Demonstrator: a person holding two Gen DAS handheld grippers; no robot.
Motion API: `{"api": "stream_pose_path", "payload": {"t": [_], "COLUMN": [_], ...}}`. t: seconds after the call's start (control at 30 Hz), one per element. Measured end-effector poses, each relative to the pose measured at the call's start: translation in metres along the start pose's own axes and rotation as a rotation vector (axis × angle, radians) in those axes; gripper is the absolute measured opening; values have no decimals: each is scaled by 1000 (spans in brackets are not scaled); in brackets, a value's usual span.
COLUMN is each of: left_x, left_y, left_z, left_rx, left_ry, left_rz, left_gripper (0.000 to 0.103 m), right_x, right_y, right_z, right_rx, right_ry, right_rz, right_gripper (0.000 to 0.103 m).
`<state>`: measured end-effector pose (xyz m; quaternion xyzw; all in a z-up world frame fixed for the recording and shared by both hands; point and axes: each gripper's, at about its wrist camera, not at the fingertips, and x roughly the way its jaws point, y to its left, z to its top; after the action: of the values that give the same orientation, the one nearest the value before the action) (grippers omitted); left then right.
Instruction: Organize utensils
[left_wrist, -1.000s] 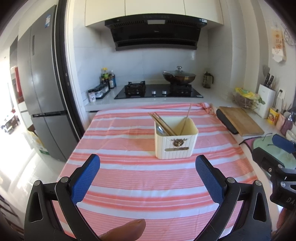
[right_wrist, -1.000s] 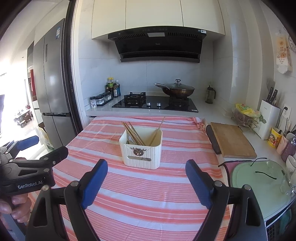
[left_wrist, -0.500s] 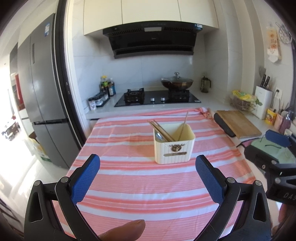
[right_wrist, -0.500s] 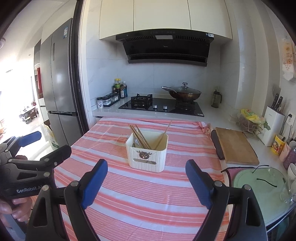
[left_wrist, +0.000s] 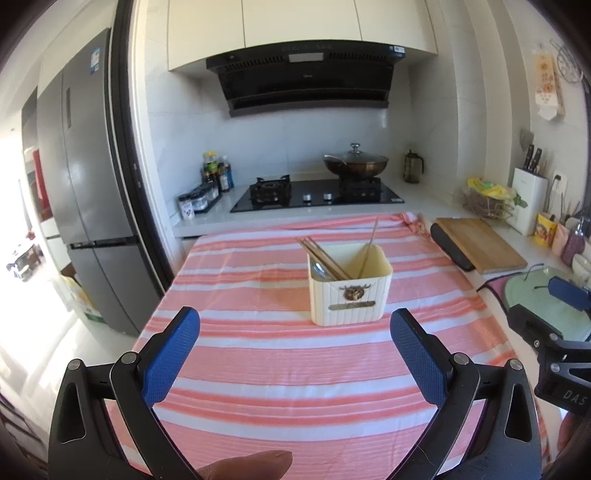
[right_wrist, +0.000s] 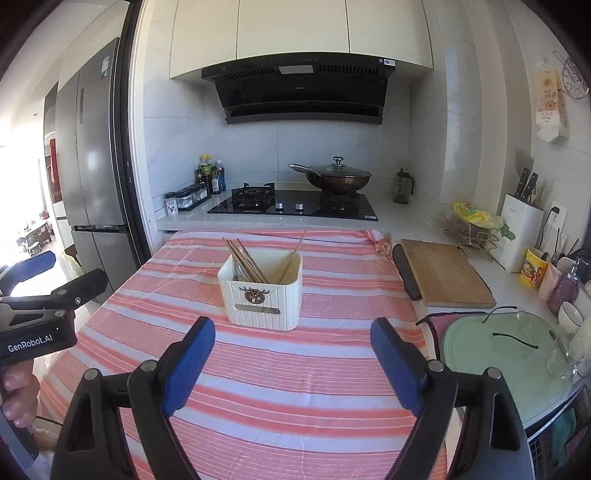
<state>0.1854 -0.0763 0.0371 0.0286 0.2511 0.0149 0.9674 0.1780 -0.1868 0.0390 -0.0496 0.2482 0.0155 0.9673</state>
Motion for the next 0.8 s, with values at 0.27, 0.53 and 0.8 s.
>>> {"api": "stream_pose_path", "payload": {"t": [0.27, 0.53, 0.8], "left_x": [-1, 5, 13], "left_y": [2, 4, 2], "left_z": [-6, -9, -14], "left_rx": [5, 0, 0], "left_ry": [9, 21, 39], "left_rz": [10, 10, 5], "left_gripper": [103, 103, 103], "right_x": [0, 1, 3], "right_y": [6, 9, 12], "right_z": [-5, -6, -7], "right_rx": [-16, -15, -14], "right_ry": [-3, -2, 7], "right_rz": [-11, -20, -32], "right_gripper": [88, 88, 88]}}
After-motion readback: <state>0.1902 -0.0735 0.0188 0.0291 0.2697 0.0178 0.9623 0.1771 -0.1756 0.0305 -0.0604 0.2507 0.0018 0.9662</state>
